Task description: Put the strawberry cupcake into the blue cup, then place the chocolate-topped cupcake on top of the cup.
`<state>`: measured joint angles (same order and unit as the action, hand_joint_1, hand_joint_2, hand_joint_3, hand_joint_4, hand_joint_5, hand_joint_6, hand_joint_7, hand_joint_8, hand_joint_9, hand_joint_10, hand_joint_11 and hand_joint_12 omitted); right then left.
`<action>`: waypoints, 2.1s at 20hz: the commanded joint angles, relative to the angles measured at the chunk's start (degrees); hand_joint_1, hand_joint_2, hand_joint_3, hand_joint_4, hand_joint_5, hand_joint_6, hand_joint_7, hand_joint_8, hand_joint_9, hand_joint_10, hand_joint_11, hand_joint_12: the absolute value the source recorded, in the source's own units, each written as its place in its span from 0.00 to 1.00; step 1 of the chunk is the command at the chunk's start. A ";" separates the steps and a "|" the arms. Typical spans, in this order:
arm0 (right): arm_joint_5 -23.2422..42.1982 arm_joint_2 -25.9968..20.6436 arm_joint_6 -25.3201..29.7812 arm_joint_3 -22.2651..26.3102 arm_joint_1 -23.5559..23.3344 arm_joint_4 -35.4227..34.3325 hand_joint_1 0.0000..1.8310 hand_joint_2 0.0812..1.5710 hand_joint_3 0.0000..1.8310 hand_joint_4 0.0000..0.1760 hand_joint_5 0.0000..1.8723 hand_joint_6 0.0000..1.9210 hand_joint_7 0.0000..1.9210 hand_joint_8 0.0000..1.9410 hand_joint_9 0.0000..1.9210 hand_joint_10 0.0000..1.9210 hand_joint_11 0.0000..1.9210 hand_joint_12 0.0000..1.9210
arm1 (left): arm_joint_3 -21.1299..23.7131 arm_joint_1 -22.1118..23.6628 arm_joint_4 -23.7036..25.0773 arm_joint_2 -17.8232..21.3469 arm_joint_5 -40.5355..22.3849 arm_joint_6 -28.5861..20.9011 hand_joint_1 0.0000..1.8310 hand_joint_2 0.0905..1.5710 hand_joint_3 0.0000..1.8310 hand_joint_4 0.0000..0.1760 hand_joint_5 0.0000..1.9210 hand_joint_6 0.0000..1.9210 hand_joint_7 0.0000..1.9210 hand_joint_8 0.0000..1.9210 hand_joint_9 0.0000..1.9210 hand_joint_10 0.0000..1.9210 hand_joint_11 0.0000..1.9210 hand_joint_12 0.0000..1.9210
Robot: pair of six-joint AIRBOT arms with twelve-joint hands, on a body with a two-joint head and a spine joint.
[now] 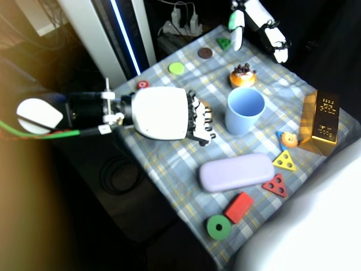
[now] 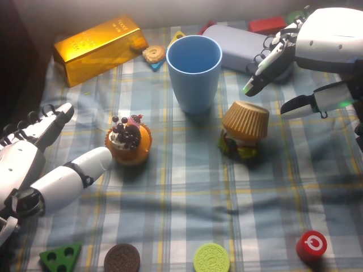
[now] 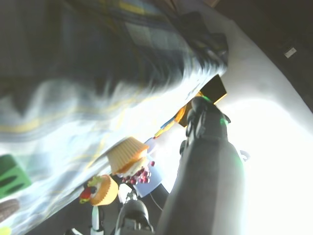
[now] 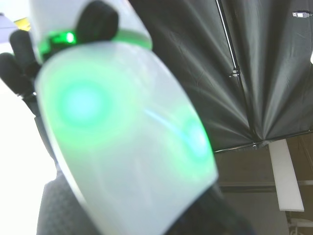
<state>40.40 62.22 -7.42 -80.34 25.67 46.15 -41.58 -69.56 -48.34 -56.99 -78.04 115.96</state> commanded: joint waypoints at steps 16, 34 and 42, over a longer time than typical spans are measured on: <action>5.95 -4.05 -3.31 6.65 -0.33 -2.67 0.51 0.54 0.00 0.24 0.31 0.00 0.29 0.00 0.31 0.00 0.10 0.65 | -0.05 0.18 2.73 0.25 -6.36 -0.15 0.06 0.64 0.00 0.70 0.06 0.00 0.06 0.00 0.08 0.00 0.00 0.18; 5.94 -4.28 -3.31 6.07 -0.32 -2.51 0.51 0.56 0.00 0.20 0.39 0.00 0.39 0.00 0.37 0.00 0.18 0.57 | -0.03 0.17 2.62 0.26 -6.28 -0.16 0.06 0.63 0.00 0.79 0.05 0.00 0.06 0.00 0.09 0.00 0.00 0.20; 6.00 -4.28 -3.31 6.08 -0.32 -2.51 0.48 0.58 0.00 0.32 0.42 0.00 0.37 0.01 0.32 0.02 0.06 0.49 | -0.04 0.17 2.59 0.21 -6.26 -0.15 0.08 0.63 0.00 0.77 0.07 0.00 0.08 0.00 0.09 0.00 0.00 0.21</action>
<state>41.45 58.30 -11.07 -73.97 25.67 46.52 -41.41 -69.56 -48.47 -56.97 -78.15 115.94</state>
